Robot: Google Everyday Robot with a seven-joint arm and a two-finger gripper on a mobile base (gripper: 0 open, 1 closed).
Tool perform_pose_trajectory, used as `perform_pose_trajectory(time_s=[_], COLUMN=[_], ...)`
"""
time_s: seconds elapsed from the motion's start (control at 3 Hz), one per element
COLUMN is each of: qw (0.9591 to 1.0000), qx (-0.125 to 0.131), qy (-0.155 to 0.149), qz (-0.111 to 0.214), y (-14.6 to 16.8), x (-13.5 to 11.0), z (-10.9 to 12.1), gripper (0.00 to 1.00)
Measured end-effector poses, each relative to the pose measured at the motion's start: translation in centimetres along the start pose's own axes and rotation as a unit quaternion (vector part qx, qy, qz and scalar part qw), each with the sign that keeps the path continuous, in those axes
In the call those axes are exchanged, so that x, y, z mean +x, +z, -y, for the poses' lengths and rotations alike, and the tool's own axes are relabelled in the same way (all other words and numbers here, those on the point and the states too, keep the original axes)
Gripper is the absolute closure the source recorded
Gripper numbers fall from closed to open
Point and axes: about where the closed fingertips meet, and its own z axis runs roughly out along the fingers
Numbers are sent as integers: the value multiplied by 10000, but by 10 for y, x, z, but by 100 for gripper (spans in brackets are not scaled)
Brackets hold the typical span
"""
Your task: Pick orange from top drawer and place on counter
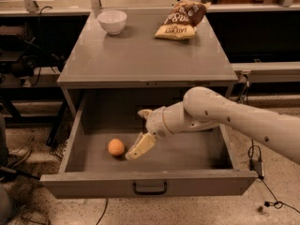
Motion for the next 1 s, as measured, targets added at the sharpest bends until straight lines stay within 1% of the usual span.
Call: perform_pose_trajectory(time_s=[0.33,1.0], qw=[9999,9988], qx=[47,95], qy=[-137,-465], qz=[59,117], y=[30,73], x=[1,-4], z=[2,-5], gripper=[0,0])
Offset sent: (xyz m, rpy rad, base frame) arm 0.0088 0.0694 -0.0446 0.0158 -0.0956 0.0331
